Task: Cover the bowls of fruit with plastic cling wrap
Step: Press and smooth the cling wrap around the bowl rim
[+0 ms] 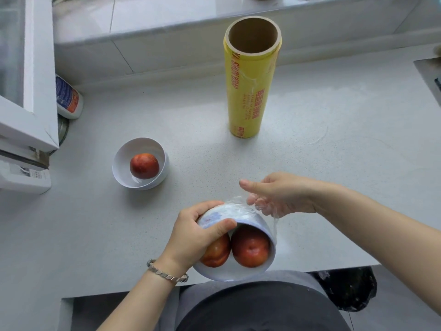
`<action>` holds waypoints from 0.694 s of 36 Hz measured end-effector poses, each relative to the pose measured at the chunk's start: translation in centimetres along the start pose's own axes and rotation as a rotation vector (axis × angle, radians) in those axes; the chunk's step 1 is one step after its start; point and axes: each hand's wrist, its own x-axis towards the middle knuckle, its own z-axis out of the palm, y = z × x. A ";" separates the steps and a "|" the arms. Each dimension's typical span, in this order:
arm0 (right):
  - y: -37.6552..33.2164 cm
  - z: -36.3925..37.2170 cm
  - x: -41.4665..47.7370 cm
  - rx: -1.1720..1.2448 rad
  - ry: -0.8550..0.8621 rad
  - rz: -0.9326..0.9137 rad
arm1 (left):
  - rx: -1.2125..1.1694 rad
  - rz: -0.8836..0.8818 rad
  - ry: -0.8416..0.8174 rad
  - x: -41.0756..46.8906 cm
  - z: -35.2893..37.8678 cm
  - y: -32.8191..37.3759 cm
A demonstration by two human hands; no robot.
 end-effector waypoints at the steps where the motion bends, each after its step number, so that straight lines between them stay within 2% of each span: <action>1: -0.1 -0.1 -0.1 -0.043 -0.018 0.003 | 0.006 0.000 -0.006 0.0 0.0 0.0; 5: -0.1 0.1 -0.1 -0.154 -0.029 -0.075 | 0.035 0.006 -0.026 0.1 0.0 0.1; 8: 0.1 0.1 0.1 -0.140 0.046 -0.214 | 0.061 0.002 -0.031 0.1 -0.1 0.1; 11: 0.7 0.2 0.2 0.029 0.080 -0.332 | 0.083 0.004 -0.055 0.1 -0.2 0.2; 14: 1.4 0.8 0.6 0.324 0.020 -0.402 | 0.095 0.010 -0.074 0.2 -0.2 0.4; 18: 1.7 1.7 1.2 0.697 0.010 -0.384 | 0.074 0.019 -0.086 0.7 -0.2 0.7; 25: 2.0 2.0 1.1 0.821 0.026 -0.365 | 0.074 0.034 -0.104 1.0 -0.3 0.7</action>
